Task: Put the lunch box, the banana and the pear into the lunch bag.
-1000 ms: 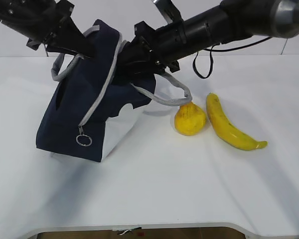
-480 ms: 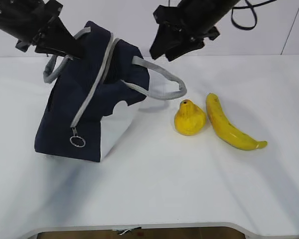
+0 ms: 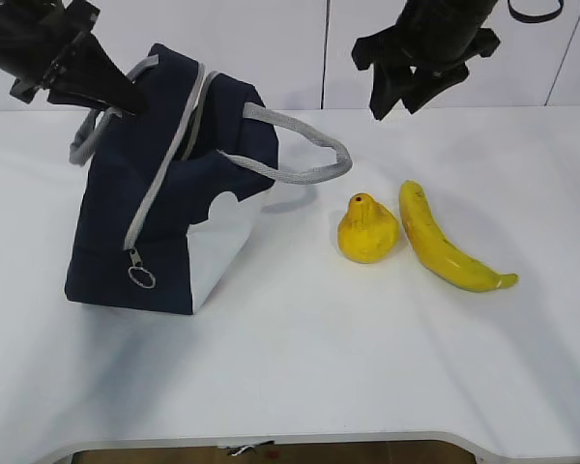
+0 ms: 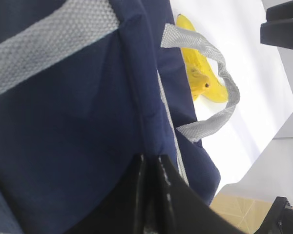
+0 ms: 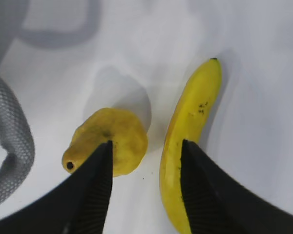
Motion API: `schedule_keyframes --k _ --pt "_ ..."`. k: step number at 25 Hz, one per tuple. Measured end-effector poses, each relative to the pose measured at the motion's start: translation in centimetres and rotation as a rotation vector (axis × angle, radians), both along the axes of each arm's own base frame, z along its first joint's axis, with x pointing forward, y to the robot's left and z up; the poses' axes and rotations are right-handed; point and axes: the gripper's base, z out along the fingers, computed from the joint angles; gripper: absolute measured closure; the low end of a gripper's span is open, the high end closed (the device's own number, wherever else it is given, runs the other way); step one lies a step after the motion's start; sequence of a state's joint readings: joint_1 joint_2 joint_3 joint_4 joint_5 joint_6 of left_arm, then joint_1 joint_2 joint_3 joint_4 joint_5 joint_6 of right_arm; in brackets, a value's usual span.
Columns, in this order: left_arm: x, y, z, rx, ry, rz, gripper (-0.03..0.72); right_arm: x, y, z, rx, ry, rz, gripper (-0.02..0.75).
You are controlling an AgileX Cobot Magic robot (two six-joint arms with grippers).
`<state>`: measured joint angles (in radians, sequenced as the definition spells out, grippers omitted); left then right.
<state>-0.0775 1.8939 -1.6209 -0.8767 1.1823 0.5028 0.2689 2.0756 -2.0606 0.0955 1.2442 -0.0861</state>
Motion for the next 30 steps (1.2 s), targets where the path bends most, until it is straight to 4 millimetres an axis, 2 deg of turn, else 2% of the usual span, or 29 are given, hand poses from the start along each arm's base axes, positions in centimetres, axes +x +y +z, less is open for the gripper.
schedule_keyframes --k 6,11,13,18,21,30 --pt "0.0 0.0 0.0 0.002 0.0 -0.001 0.677 -0.1 -0.5 -1.6 -0.048 0.046 -0.051 0.359" --pt "0.0 0.0 0.0 0.002 0.002 -0.001 0.677 0.3 -0.5 -4.6 -0.081 0.121 -0.059 0.357" --pt "0.0 0.0 0.0 0.002 0.004 -0.003 0.678 0.5 -0.6 -5.4 -0.104 0.136 -0.062 0.332" --pt "-0.1 0.0 -0.1 0.006 0.007 -0.008 0.678 0.7 -1.1 -5.8 -0.155 0.13 -0.081 0.267" --pt "-0.2 0.0 -0.1 0.006 0.011 -0.013 0.678 0.8 -1.1 -6.1 -0.155 0.137 -0.098 0.261" --pt "-0.2 0.0 -0.1 0.011 0.017 -0.021 0.678 1.6 -0.9 -9.3 -0.177 0.197 -0.114 0.257"
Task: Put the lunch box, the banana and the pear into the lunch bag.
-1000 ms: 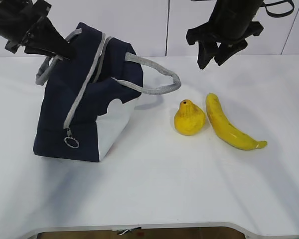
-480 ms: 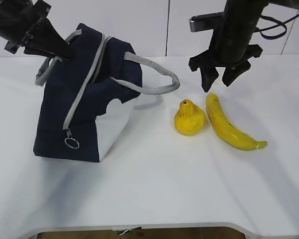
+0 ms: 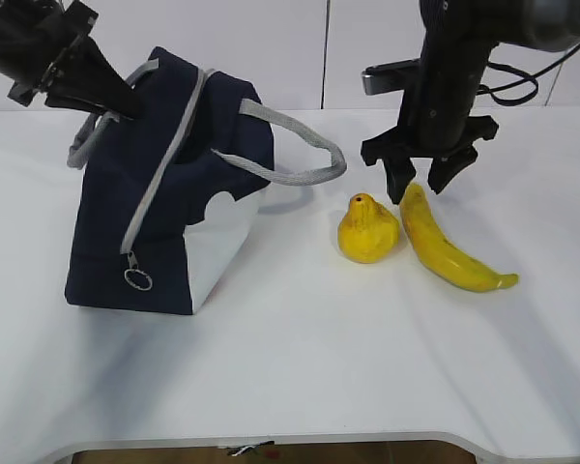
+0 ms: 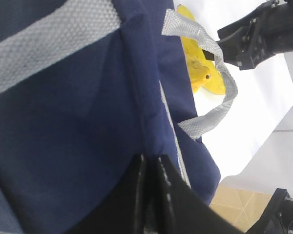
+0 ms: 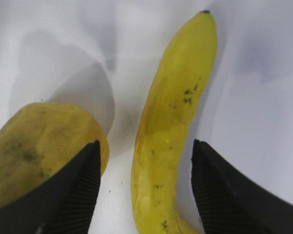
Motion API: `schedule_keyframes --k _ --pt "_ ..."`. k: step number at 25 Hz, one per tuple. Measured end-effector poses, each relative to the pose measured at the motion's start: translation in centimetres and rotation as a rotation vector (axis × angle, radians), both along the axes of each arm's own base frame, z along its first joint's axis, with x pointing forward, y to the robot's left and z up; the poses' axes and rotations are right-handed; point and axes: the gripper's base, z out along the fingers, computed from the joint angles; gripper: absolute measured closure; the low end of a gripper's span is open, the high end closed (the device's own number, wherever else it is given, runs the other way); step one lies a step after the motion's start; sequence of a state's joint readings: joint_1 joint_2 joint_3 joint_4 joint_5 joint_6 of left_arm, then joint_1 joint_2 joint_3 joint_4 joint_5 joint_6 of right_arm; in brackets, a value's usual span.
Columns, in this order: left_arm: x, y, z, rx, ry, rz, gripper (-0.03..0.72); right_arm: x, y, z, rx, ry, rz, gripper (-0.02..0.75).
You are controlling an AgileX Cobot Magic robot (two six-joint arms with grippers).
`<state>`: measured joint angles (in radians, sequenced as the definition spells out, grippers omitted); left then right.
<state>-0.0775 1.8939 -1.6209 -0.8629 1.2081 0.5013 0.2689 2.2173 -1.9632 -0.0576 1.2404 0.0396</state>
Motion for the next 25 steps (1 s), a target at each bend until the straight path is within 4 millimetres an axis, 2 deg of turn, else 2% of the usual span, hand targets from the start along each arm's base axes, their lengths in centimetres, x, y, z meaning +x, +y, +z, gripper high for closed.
schedule_keyframes --k 15,21,25 --pt "0.0 0.1 -0.1 0.009 0.0 -0.003 0.678 1.0 -1.8 -3.0 -0.028 0.05 -0.055 0.246" --pt "0.0 0.1 -0.1 0.011 0.0 -0.003 0.678 1.1 -1.3 -4.2 0.019 0.084 -0.069 0.247" --pt "0.0 0.1 -0.1 0.011 0.0 -0.003 0.678 1.1 -1.3 -4.2 0.021 0.084 -0.069 0.247"
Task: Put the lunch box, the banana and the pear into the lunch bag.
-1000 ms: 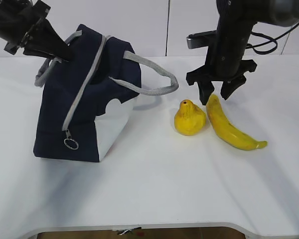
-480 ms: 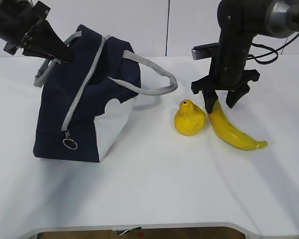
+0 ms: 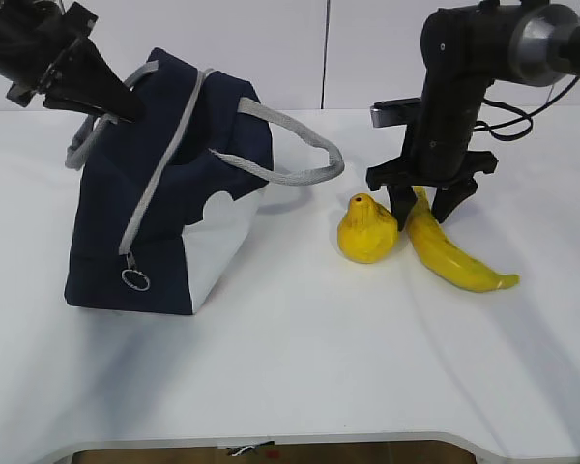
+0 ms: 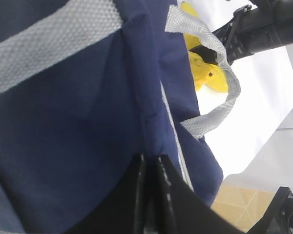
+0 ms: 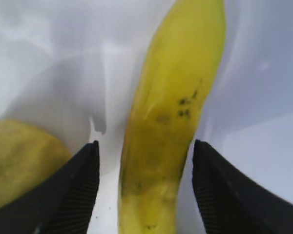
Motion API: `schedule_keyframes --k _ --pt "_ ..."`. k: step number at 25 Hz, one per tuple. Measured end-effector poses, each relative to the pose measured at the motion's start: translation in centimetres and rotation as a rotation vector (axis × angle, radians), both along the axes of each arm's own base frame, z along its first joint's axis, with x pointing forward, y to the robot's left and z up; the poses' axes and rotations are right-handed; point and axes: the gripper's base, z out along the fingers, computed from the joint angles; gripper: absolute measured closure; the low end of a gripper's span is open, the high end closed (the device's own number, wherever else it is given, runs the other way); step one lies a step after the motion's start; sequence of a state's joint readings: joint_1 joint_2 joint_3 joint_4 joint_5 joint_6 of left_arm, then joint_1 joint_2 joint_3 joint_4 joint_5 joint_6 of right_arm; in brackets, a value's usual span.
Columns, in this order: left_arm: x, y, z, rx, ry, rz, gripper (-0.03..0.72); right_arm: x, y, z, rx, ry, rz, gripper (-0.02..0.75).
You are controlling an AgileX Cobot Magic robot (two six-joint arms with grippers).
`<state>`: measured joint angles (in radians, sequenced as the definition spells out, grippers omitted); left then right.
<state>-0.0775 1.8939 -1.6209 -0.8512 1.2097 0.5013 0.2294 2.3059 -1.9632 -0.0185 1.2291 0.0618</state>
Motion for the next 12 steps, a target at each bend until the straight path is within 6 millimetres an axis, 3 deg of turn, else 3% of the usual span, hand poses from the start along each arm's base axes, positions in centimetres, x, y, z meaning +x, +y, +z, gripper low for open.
schedule_keyframes --k 9,12 --pt "0.0 0.0 0.0 0.0 0.002 0.002 0.678 0.09 0.04 -0.72 0.003 0.014 -0.005 0.255" --pt "0.0 0.01 -0.01 0.001 0.002 0.001 0.678 0.08 0.06 -0.72 0.006 0.014 -0.005 0.305"
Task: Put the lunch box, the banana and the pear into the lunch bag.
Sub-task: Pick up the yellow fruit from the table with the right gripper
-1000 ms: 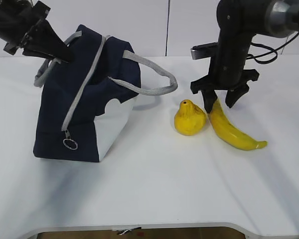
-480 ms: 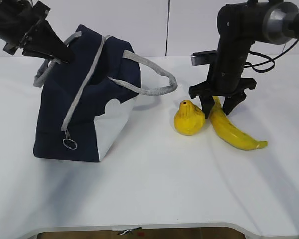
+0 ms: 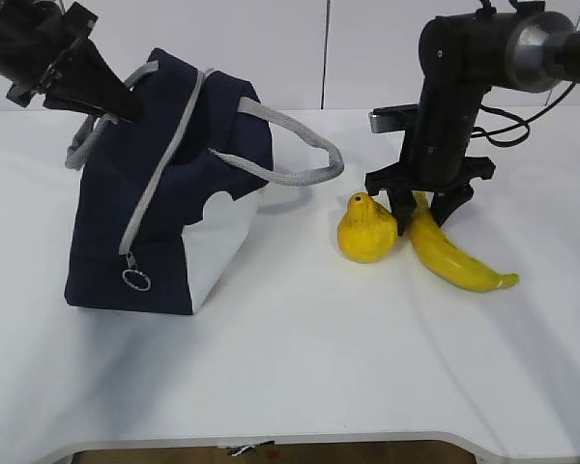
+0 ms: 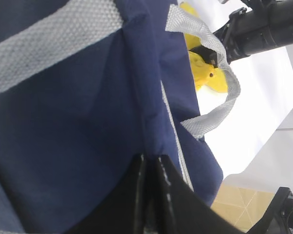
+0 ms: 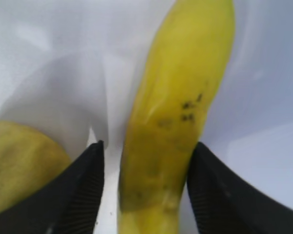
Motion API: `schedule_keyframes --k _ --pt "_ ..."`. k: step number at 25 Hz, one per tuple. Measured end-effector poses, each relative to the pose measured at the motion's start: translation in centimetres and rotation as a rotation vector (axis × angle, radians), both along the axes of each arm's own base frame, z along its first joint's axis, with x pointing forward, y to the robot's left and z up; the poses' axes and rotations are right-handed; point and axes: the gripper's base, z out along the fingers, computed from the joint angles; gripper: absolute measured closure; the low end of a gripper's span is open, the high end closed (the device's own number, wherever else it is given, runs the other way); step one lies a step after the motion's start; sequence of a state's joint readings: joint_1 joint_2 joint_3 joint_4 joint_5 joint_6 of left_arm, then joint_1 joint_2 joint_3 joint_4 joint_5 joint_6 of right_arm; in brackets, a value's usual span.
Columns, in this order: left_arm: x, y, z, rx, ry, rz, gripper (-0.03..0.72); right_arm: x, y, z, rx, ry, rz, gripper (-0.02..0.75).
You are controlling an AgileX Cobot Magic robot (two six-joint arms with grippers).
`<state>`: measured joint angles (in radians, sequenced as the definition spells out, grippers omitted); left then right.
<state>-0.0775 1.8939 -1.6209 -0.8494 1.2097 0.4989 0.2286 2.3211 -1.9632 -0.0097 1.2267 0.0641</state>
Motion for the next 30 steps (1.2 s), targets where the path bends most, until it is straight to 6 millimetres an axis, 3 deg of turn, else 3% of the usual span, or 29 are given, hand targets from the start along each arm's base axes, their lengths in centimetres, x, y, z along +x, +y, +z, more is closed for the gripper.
schedule_keyframes --k 4,10,13,18,22,25,30 --pt "0.0 0.0 0.0 -0.001 0.0 0.0 0.678 0.0 0.0 0.0 0.002 -0.002 0.0 0.456" --pt "0.0 0.0 0.0 0.003 0.0 0.0 0.678 -0.1 0.0 0.7 0.005 -0.015 -0.002 0.475" --pt "0.0 0.0 0.0 0.004 0.0 -0.001 0.678 -0.4 -0.2 3.5 0.006 -0.075 0.001 0.475" --pt "0.0 0.0 0.0 -0.008 0.001 0.001 0.687 -1.8 -0.5 11.0 0.045 -0.238 0.0 0.477" --pt "0.0 -0.2 0.2 -0.028 0.002 0.005 0.685 -3.2 0.6 16.2 0.251 -0.323 -0.013 0.477" --pt "0.0 -0.2 0.2 -0.036 0.003 0.007 0.685 -4.2 2.6 18.1 0.482 -0.306 0.02 0.477" --pt "0.1 -0.4 0.5 -0.077 0.006 0.014 0.685 -5.2 5.6 19.2 0.723 -0.261 0.115 0.477"
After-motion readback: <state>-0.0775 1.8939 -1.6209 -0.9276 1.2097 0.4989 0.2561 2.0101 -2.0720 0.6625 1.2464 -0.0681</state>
